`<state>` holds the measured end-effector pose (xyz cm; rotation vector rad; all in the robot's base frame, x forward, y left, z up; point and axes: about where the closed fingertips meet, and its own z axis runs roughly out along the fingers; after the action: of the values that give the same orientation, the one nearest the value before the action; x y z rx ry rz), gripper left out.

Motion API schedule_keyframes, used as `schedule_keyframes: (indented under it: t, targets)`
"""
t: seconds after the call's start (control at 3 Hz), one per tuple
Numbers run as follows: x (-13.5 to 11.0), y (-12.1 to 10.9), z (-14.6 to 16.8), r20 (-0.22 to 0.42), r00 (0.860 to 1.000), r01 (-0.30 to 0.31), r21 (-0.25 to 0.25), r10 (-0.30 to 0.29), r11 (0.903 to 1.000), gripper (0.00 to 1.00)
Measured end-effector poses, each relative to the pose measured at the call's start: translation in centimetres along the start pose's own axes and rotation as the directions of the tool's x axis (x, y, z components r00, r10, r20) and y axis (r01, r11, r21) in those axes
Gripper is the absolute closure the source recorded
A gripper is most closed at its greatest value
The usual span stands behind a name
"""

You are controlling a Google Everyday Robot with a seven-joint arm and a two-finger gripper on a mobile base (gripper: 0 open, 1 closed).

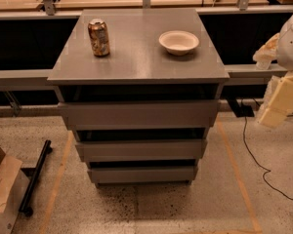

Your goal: Open middle drawer

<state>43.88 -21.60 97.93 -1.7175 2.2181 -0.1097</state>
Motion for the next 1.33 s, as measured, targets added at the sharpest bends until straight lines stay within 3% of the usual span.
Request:
schedule_keyframes:
  t: [0.33, 0.67, 1.0, 1.33]
  targets:
    - [0.8, -0.5, 1.2, 0.088, 0.996, -0.030, 0.004, 0.029, 0.9996, 0.16]
    - [1.6, -1.2, 4.4, 0.210, 0.976, -0.061, -0.015, 0.063, 0.9980, 0.00]
    - [2.6, -1.9, 8.0, 0.265, 0.960, -0.090, -0.019, 0.092, 0.9958, 0.00]
    - [3.3, -2.4, 12.3, 0.273, 0.956, -0.098, -0.027, 0.102, 0.9948, 0.00]
